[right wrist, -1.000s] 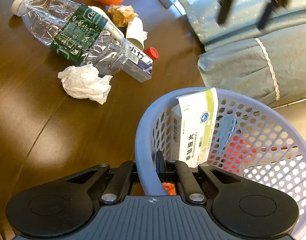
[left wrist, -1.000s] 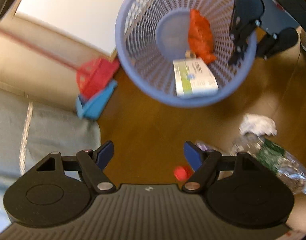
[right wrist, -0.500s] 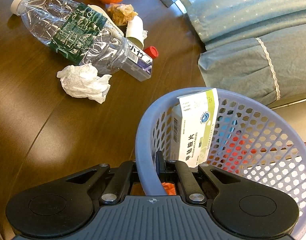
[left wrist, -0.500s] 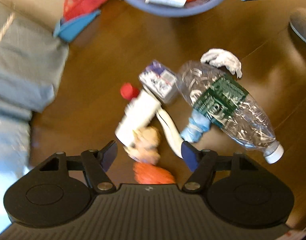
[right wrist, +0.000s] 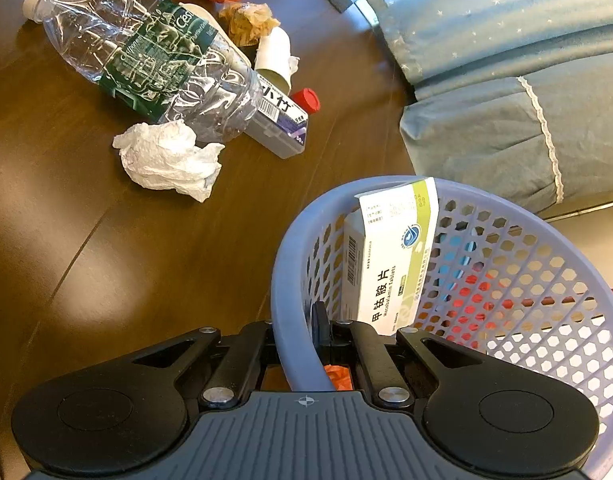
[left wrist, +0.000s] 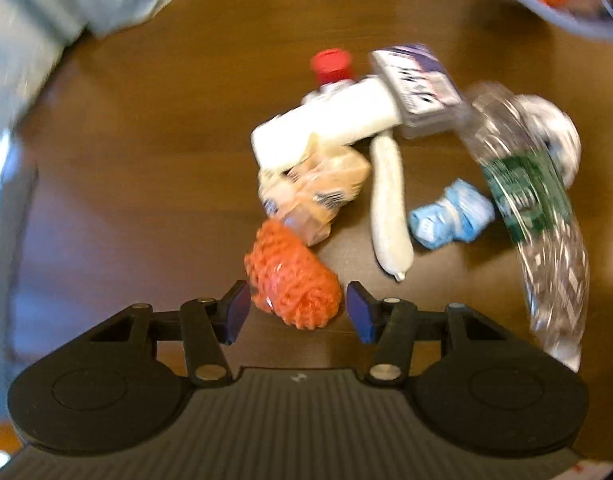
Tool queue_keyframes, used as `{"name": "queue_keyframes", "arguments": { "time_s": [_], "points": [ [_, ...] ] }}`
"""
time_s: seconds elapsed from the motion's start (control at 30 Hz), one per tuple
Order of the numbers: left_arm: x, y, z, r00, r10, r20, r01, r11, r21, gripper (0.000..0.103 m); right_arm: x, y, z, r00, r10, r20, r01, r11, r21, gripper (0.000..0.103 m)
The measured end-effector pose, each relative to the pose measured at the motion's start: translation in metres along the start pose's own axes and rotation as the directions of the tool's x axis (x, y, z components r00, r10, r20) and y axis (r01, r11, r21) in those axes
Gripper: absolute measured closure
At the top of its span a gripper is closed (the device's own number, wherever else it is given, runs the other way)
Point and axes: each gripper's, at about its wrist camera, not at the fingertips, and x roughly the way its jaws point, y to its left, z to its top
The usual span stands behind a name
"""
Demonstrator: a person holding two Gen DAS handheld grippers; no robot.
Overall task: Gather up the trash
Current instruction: 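Grasp the orange mesh net with the left tool and lift it toward the basket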
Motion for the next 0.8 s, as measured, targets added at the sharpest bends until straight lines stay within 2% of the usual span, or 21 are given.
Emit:
{"name": "queue_keyframes", "arguments": {
  "time_s": [0.1,0.3,0.43,0.5,0.6,0.63,0.8],
  "points": [
    [0.004,0.011,-0.001,0.999,-0.035,-0.008,0.034,0.993,-0.116,0.054,0.001,0.000,0.001,1.000,-0.001,-0.001,0.001,1.000,-0.001,0.103],
    [0.011,0.018,0.000,0.999,-0.037,-0.013,0.034,0.975,-0.219,0.056,0.003,0.000,0.001,1.000,0.000,-0.005,0.000,1.000,-0.003,0.103],
    [0.013,0.022,0.003,0.999,-0.045,-0.012,0.041,0.966,-0.255,0.056,0.003,0.000,0.001,1.000,0.000,-0.005,0.000,1.000,-0.001,0.103],
    [0.014,0.021,0.005,0.999,-0.033,-0.017,0.028,0.971,-0.236,0.056,0.003,0.000,0.001,1.000,0.000,-0.005,0.000,1.000,-0.004,0.103],
    [0.019,0.018,0.006,0.999,-0.021,-0.040,0.013,0.980,-0.200,0.063,0.003,0.000,0.001,1.000,-0.001,-0.005,0.001,1.000,-0.004,0.103],
    [0.018,0.017,0.006,0.999,-0.017,-0.043,0.009,0.984,-0.177,0.067,0.002,0.000,0.001,1.000,0.000,-0.005,0.000,1.000,-0.002,0.103],
    [0.013,0.002,0.002,0.998,0.026,-0.051,-0.027,0.999,-0.020,0.070,0.002,0.001,0.001,1.000,-0.002,-0.004,0.002,1.000,-0.002,0.103]
  ]
}}
